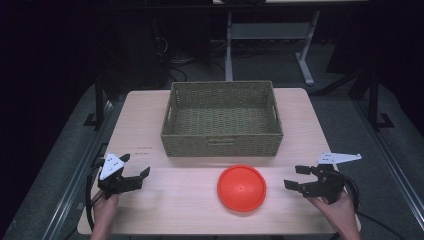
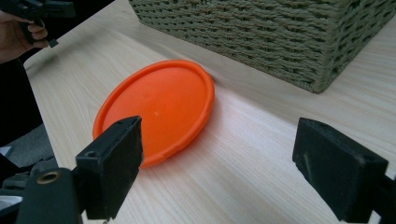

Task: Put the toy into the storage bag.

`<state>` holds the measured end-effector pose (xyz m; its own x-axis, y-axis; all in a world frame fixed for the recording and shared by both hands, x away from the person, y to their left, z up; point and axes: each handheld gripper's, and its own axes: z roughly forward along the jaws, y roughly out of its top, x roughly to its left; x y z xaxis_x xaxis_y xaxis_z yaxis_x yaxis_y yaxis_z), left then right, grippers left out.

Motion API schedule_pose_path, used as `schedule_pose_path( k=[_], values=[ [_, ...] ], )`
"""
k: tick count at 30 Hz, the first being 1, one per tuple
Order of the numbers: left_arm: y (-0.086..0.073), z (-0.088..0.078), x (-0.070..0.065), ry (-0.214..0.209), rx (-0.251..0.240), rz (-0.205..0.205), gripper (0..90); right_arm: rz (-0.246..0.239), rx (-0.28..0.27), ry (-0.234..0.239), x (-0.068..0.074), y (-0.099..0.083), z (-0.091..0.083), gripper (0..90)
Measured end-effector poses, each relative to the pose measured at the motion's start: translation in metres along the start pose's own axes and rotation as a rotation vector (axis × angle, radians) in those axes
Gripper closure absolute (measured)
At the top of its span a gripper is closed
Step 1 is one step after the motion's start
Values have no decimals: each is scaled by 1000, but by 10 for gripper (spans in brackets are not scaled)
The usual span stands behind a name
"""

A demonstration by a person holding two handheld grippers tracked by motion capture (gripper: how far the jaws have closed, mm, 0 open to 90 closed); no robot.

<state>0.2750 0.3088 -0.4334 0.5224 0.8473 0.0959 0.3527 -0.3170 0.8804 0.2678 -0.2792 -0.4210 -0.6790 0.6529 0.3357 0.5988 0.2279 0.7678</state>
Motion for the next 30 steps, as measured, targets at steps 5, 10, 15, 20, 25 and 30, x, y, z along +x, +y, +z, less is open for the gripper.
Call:
schedule_pose_path(
  k=[5,10,15,20,25,30],
  values=[
    [0,0,1,5,5,-1,130,-6,25,7,3,8,4,153],
    [0,-1,2,5,1,-7,130,-27,41,29,7,17,8,153],
    [0,0,1,7,3,-7,130,-32,73,36,11,23,13,153],
    [0,0,1,4,3,-2,130,-41,97,44,13,31,19,153],
    [0,-1,1,2,2,-7,130,-50,96,65,20,38,21,152],
    [0,-1,2,6,-7,-12,130,-57,119,70,24,45,26,152]
  ],
)
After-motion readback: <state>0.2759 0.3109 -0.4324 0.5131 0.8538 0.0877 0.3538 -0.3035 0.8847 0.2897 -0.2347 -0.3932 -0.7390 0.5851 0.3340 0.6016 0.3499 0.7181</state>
